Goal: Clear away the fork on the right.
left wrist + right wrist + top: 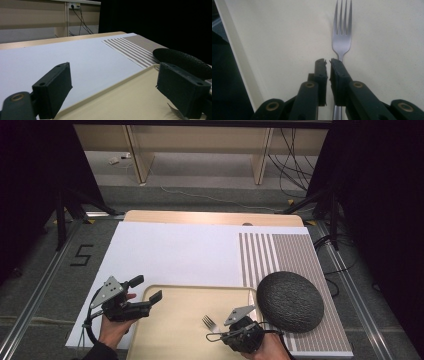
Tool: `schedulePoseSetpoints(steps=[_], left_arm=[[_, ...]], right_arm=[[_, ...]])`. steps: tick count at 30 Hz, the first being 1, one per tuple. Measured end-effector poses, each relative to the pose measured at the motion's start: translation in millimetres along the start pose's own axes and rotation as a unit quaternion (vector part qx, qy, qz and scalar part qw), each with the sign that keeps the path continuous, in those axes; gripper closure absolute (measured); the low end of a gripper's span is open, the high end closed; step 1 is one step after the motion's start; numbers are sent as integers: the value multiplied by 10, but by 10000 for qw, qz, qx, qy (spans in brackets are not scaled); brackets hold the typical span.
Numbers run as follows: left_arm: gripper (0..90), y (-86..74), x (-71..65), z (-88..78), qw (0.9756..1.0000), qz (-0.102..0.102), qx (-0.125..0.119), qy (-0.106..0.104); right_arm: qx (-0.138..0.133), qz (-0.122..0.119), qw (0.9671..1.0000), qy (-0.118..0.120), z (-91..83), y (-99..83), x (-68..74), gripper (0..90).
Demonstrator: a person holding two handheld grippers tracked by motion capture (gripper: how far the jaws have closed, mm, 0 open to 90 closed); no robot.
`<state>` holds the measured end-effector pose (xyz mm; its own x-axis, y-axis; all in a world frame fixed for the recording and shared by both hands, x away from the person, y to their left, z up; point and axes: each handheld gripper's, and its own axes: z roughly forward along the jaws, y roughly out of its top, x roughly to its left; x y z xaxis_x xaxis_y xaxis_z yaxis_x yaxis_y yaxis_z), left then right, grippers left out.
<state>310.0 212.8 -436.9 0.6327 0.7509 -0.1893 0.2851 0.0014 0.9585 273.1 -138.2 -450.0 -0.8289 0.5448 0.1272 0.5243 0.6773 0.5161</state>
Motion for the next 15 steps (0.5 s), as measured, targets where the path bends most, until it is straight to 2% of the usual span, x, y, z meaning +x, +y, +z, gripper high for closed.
schedulePoseSetpoints(steps=[4, 10, 15], left_arm=[[120, -2, -2, 2, 10000, -5, 9, -1], [120, -1, -1, -1, 10000, -1, 4, 1], [120, -2, -3, 1, 10000, -2, 5, 4]], right_arm=[[122, -118, 9998, -53, 27, -5, 21, 900], [235, -217, 9995, -70, 65, -8, 45, 900], [376, -345, 9984, -224, 110, -15, 59, 900]])
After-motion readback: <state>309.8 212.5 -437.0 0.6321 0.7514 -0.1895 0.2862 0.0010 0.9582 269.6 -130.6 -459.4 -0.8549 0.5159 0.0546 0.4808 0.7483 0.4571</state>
